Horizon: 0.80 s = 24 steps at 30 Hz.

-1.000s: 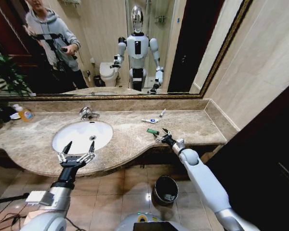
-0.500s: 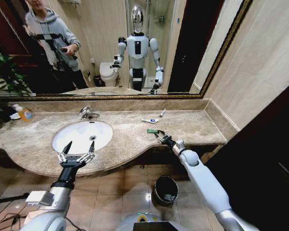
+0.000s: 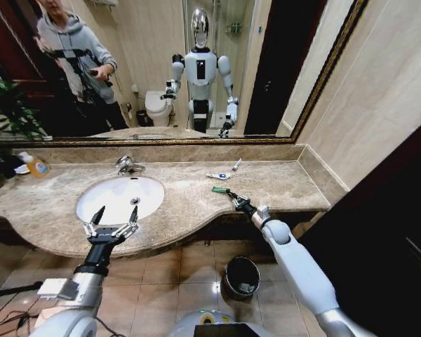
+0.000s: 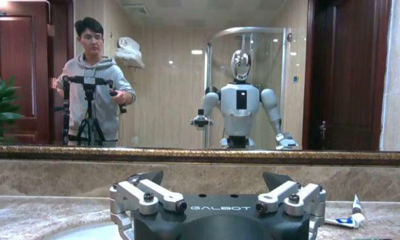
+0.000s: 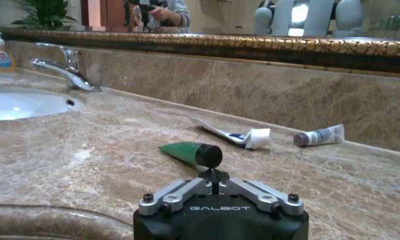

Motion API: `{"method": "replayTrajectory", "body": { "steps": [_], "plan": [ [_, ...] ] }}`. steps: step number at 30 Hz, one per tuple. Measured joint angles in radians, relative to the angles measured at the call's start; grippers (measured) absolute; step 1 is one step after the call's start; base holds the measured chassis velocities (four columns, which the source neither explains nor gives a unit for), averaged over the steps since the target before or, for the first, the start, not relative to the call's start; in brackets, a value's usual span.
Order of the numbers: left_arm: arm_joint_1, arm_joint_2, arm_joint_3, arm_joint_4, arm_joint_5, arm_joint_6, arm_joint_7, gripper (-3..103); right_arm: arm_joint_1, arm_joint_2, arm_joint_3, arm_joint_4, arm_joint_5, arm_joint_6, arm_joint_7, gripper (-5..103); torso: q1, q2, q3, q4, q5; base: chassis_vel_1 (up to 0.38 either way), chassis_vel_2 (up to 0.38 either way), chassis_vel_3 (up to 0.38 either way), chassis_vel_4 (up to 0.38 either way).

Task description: Pick up the trash from the sink and place it in the trash bin.

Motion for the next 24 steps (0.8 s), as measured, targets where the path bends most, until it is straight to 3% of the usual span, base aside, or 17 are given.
{"method": "replayTrajectory", "body": {
  "steps": [12,18,20,24],
  "plan": [
    [0.000,0.000,0.000,0.000,0.000,0.000,0.000,100,-0.027,-0.010,0.047,0.017,0.036,0.020,-0.013,2,0.000,0.000,0.000,0.0000,0.0001,0.000,0.000,0.000,0.000],
    [0.000,0.000,0.000,0.000,0.000,0.000,0.000,100,0.003,-0.017,0.002,0.019,0.043,0.014,-0.021,28,0.000,0.000,0.000,0.0000,0.0000,0.000,0.000,0.000,0.000],
    [0.000,0.000,0.000,0.000,0.000,0.000,0.000,100,0.011,-0.017,-0.010,0.018,0.043,0.012,-0.022,28,0.000,0.000,0.000,0.0000,0.0000,0.000,0.000,0.000,0.000],
    [0.000,0.000,0.000,0.000,0.000,0.000,0.000,100,0.065,-0.013,-0.062,-0.009,0.040,-0.001,-0.034,50,0.000,0.000,0.000,0.0001,0.0000,0.000,0.000,0.000,0.000]
  ]
}}
